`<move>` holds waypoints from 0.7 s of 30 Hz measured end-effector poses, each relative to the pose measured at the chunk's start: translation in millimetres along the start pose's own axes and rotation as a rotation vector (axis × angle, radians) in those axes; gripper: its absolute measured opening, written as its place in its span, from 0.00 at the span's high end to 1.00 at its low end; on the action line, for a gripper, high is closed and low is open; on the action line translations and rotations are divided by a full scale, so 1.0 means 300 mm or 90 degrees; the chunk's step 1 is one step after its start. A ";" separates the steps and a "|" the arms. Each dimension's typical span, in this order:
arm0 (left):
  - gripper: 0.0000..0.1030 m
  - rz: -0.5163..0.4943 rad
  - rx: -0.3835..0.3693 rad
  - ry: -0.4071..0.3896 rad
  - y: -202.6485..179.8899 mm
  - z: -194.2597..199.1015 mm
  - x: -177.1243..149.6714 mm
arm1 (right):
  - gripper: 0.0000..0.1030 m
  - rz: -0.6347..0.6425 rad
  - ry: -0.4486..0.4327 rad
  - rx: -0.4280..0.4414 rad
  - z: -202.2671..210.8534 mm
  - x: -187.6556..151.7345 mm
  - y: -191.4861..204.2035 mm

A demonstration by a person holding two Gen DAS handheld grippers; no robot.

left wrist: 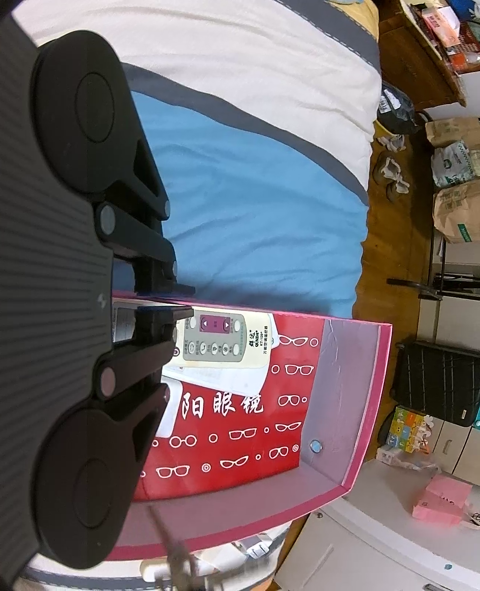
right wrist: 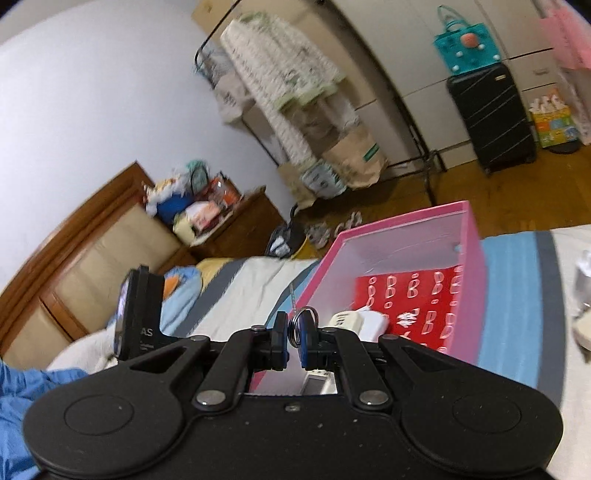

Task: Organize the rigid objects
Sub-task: 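Carry the keys with the right gripper into the pink box, then open the right gripper to drop the keys beside the charger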

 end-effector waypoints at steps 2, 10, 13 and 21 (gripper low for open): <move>0.97 0.005 -0.002 -0.003 0.002 -0.004 -0.003 | 0.91 0.024 0.025 -0.019 -0.068 -0.006 0.011; 0.97 0.009 -0.015 -0.001 0.004 -0.017 -0.013 | 0.92 0.122 0.111 -0.214 -0.288 -0.028 -0.094; 0.97 0.010 -0.018 0.000 0.004 -0.021 -0.012 | 0.92 0.115 0.146 -0.267 -0.326 -0.039 -0.133; 0.97 0.011 -0.019 0.001 0.007 -0.025 -0.007 | 0.87 0.110 0.142 -0.269 -0.300 -0.029 -0.126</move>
Point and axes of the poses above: each gripper's, at about its wrist camera, not at the fingertips, and z roughly against the way its jaws point, y to its left, x to its top, the point moved 10 cm from there along -z, roughly the way its jaws point, and after that the axes turned 13 degrees about -z, right-handed, at the moved point
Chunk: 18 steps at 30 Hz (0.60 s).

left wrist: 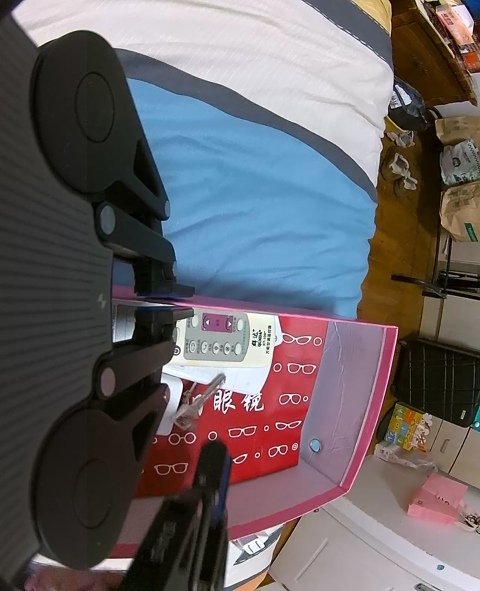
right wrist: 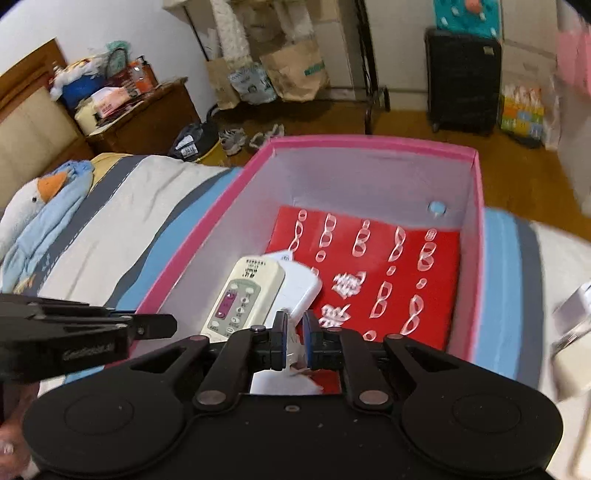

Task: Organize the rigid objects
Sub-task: 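Open the right gripper to drop the keys beside the charger, then move the right gripper to the pile and grasp the cream remote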

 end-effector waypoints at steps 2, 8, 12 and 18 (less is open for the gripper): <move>0.97 -0.007 0.005 0.000 -0.003 -0.001 -0.001 | 0.87 0.015 -0.011 0.000 0.058 0.014 -0.011; 0.97 -0.008 0.014 0.006 -0.008 -0.001 -0.005 | 0.81 0.025 -0.030 0.010 0.274 0.046 -0.095; 0.97 -0.013 0.023 0.010 -0.012 -0.004 -0.001 | 0.77 0.026 -0.037 -0.001 0.398 0.039 -0.200; 0.96 -0.010 0.035 0.014 -0.014 -0.007 -0.002 | 0.64 -0.028 -0.025 -0.037 0.473 -0.008 -0.434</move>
Point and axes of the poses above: each gripper's, at about its wrist camera, not at the fingertips, and z roughly against the way its jaws point, y to its left, x to its top, the point moved 10 cm from there along -z, roughly the way its jaws point, and after that the axes turned 13 degrees about -z, right-handed, at the moved point
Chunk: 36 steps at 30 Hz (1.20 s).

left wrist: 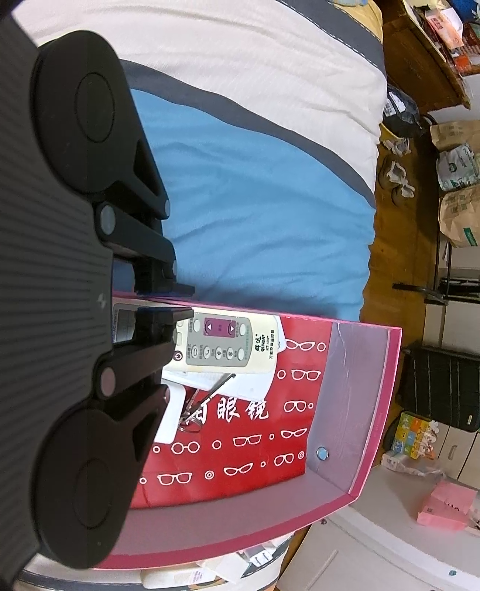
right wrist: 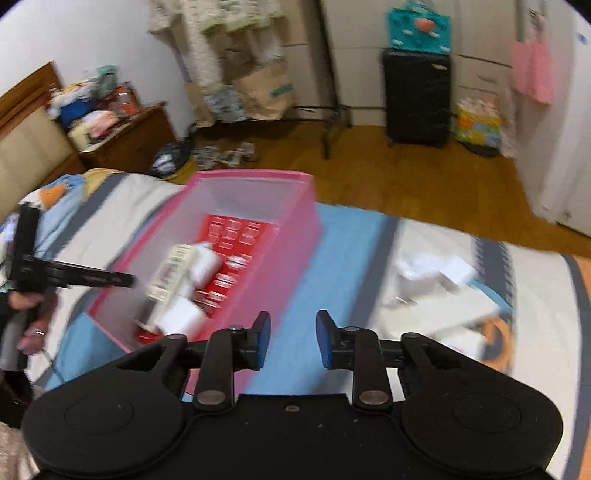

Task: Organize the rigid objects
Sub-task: 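Move the right gripper to the pile and grasp the cream remote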

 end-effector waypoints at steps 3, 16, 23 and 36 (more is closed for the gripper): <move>0.96 0.003 0.000 0.002 0.001 0.001 0.000 | 0.57 -0.048 0.009 -0.020 -0.031 -0.022 -0.127; 0.96 0.012 -0.003 0.013 0.005 -0.008 -0.009 | 0.56 -0.236 0.061 -0.074 -0.220 -0.095 -0.475; 0.96 0.010 -0.008 0.020 0.004 -0.026 -0.013 | 0.53 -0.231 0.072 -0.128 -0.242 -0.123 -0.519; 0.95 0.004 -0.005 0.026 0.000 -0.039 -0.015 | 0.29 -0.253 0.098 -0.105 -0.333 -0.131 -0.538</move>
Point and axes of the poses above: each gripper's, at about its wrist camera, not at the fingertips, and z roughly against the way its jaws point, y to its left, x to its top, the point moved 10 cm from there along -z, roughly the way its jaws point, and after that the axes turned 13 degrees about -z, right-handed, at the moved point
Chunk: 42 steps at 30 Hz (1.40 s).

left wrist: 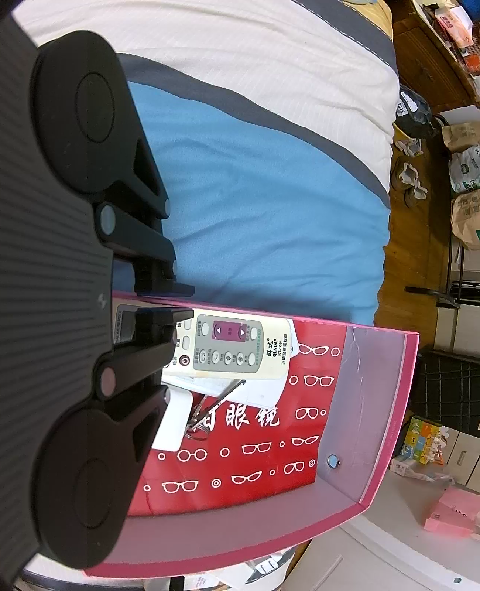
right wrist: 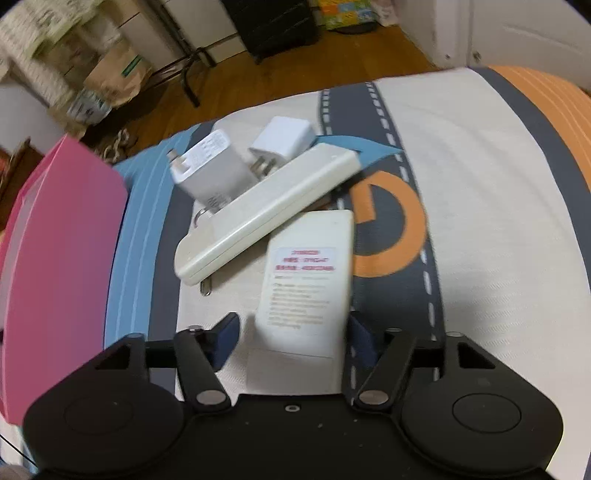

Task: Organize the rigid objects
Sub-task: 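Move the right gripper to the pile and grasp the cream remote, then carry the cream remote with the right gripper into the pink box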

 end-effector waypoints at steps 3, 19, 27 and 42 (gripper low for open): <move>0.95 0.000 0.000 0.000 -0.001 0.000 0.000 | 0.38 0.036 -0.021 -0.027 0.001 -0.014 0.006; 0.95 -0.001 0.003 -0.001 -0.002 0.007 -0.006 | 0.31 -0.061 0.101 0.087 0.047 -0.201 -0.013; 0.95 0.001 0.003 -0.002 0.002 0.018 -0.006 | 0.72 -0.124 0.070 0.117 0.099 -0.184 -0.035; 0.95 -0.001 0.006 0.001 0.001 0.016 -0.004 | 0.78 0.059 0.017 0.160 0.174 -0.224 0.192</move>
Point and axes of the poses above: each gripper's, at about its wrist camera, not at the fingertips, and z roughly against the way its jaws point, y to its left, x to its top, the point moved 10 cm from there along -z, roughly the way its jaws point, and after that the axes turned 13 degrees about -z, right-handed, at the moved point
